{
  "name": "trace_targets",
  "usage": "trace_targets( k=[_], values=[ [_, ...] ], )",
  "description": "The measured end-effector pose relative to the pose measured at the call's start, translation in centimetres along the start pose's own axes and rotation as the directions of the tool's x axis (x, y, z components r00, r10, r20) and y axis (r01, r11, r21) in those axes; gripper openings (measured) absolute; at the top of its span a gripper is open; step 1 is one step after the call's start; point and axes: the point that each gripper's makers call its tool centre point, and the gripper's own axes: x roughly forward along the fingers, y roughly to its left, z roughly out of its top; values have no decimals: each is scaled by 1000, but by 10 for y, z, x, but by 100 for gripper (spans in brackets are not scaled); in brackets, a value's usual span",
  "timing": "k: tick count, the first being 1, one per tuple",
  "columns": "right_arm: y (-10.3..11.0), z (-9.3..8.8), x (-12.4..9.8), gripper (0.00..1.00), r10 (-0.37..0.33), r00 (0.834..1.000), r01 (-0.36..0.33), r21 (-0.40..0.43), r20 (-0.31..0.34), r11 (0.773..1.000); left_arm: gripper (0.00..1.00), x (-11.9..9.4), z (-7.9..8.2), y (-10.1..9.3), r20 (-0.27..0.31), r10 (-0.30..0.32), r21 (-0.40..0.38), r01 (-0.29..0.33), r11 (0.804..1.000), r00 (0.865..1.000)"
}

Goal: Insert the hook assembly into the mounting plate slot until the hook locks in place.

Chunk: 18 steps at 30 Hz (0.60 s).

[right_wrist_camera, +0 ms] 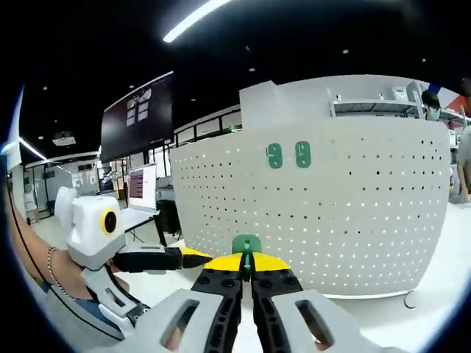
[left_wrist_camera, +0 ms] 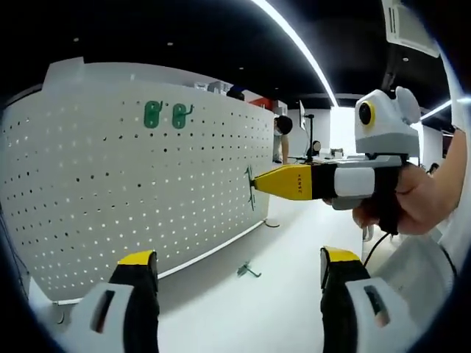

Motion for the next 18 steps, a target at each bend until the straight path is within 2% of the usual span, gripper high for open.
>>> trace_targets(
  k=[18],
  values=[
    [-14, 11, 7, 0, -14, 1000, 14, 19, 15, 1000, 92, -6, -9, 1, -13, 2, -7, -2, 1000, 1000]
  ],
)
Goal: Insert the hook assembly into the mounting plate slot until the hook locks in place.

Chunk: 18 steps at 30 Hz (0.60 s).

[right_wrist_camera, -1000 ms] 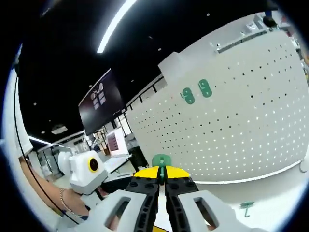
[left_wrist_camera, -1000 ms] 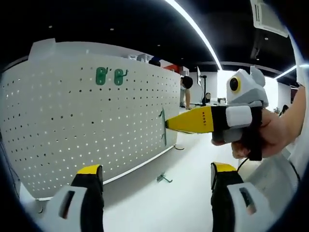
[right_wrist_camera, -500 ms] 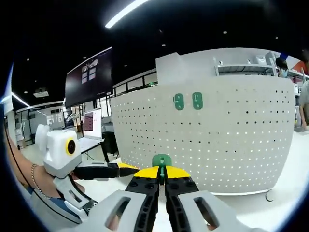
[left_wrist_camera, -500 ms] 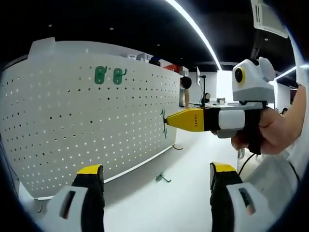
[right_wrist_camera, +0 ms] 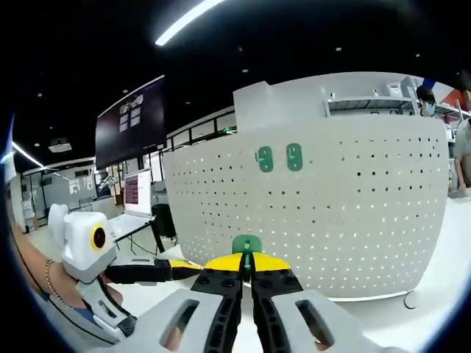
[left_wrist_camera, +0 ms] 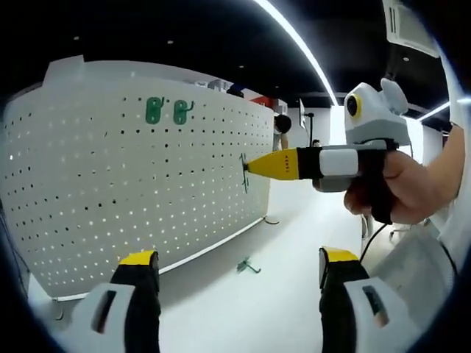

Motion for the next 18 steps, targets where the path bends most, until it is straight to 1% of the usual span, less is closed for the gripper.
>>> trace_targets(
  k=[10, 18],
  values=[
    [-12, 18, 11, 1, -20, 999, 21, -12, 34, 1000, 90, -7, -14, 1, -23, -1, -11, 1, 1000, 1000],
    [-22, 30, 19, 1, -41, 998, 43, -29, 57, 999, 89, -14, -21, 4, -26, 9, -26, -9, 1000, 1000]
  ],
)
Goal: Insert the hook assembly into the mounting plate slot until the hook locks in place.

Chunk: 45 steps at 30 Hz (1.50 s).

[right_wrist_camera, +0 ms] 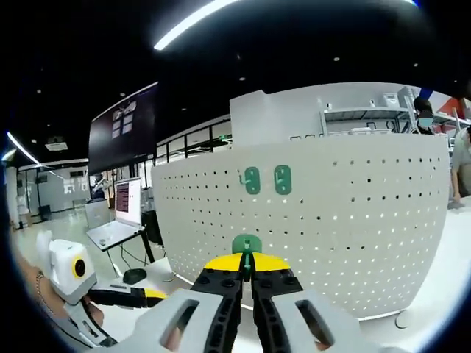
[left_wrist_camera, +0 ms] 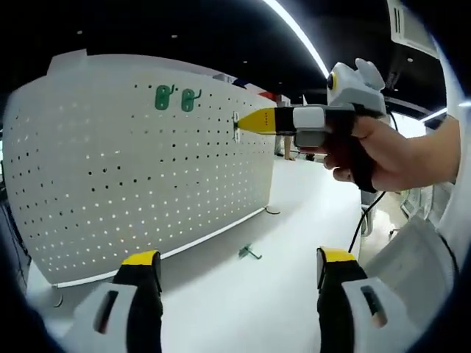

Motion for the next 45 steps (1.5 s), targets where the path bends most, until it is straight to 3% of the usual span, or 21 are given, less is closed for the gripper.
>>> trace_targets(
  k=[30, 45],
  values=[
    [-45, 58, 39, 1, -81, 990, 92, -95, 119, 991, 85, -20, -16, 7, -17, 9, -16, -9, 1000, 1000],
    [-68, 78, 50, 1, -116, 980, 136, -117, 161, 984, 85, -22, -26, -1, -38, -2, -18, 1, 1000, 999]
  ],
)
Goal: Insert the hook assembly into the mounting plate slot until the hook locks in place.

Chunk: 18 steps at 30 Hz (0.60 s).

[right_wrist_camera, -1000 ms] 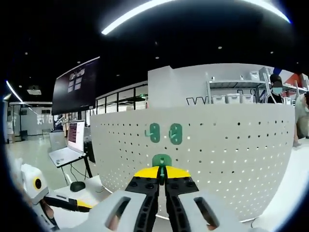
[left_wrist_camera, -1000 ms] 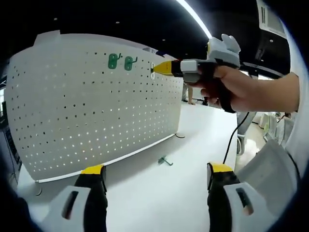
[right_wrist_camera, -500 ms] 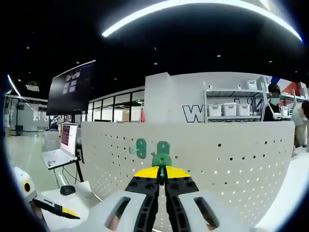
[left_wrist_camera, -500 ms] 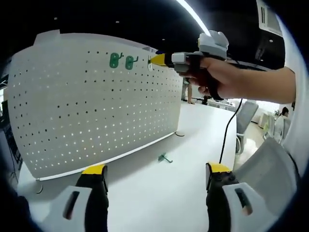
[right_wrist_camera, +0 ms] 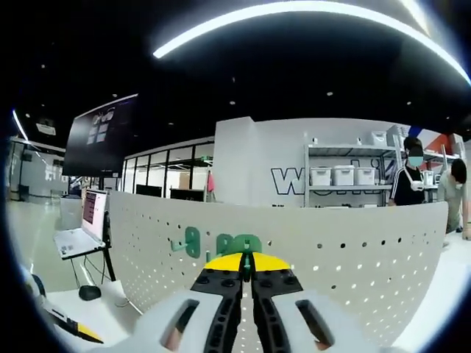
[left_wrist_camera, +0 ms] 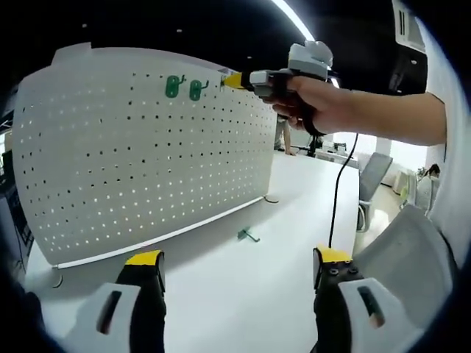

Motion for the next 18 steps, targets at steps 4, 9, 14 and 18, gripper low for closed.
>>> trace_targets(
  k=[4, 9, 14, 18],
  values=[
    [-4, 1, 5, 1, -5, 1000, 5, -20, 5, 1000, 84, -1, -3, -1, -7, 1, -2, -1, 1000, 1000],
    [-7, 1, 7, 1, -13, 1000, 14, -43, 14, 999, 84, -2, -6, 0, -9, 6, -10, -6, 1000, 1000],
    [-8, 0, 9, 1, -15, 1000, 16, -64, 19, 998, 84, -4, -8, 0, -13, 8, -11, -8, 1000, 1000],
    [-10, 0, 11, 1, -17, 1000, 19, -68, 23, 998, 83, -6, -11, 1, -20, 8, -11, -8, 1000, 1000]
  ],
)
